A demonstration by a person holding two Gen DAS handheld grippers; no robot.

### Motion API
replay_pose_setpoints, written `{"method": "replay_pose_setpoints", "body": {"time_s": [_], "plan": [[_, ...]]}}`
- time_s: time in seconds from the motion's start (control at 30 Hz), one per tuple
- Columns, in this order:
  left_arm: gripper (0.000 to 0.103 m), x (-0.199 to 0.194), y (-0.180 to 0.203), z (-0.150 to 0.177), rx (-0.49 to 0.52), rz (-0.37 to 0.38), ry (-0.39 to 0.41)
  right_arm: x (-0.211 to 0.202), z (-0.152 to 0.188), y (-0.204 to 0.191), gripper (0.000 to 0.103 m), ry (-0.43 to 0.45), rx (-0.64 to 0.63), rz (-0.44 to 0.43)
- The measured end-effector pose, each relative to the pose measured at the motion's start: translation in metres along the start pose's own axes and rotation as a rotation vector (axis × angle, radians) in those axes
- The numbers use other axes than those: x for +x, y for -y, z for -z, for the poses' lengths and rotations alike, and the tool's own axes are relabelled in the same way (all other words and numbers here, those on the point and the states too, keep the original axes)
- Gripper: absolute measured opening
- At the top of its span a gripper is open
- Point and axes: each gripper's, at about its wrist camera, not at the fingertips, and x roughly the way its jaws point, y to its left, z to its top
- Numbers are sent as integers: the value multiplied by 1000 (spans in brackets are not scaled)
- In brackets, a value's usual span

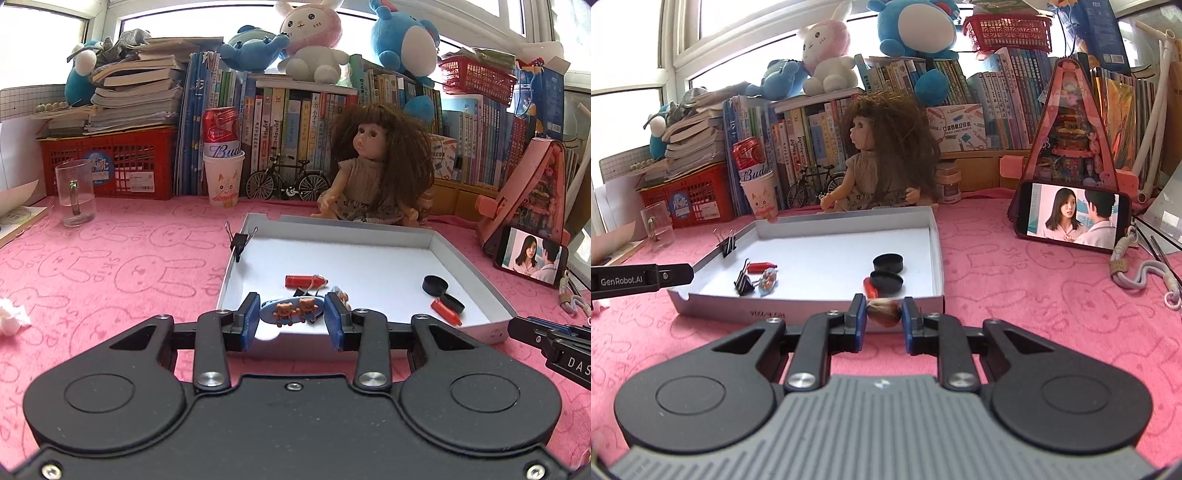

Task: Organize rigid objects
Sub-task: 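Carry the hair clip with the left tool while the right tool carries the walnut over the tray, then open the left tool to drop the hair clip while the right tool releases the walnut in the tray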

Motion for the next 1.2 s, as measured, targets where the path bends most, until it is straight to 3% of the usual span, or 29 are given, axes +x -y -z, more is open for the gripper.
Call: {"method": "replay_pose_setpoints", "body": {"time_s": [0.63, 1.2], "plan": [[36, 61, 4, -10, 15, 35, -57, 59, -20, 5, 25, -63, 57, 23], [36, 83, 6, -5, 19, 11, -108, 73, -22, 4, 25, -102, 52, 37]]}}
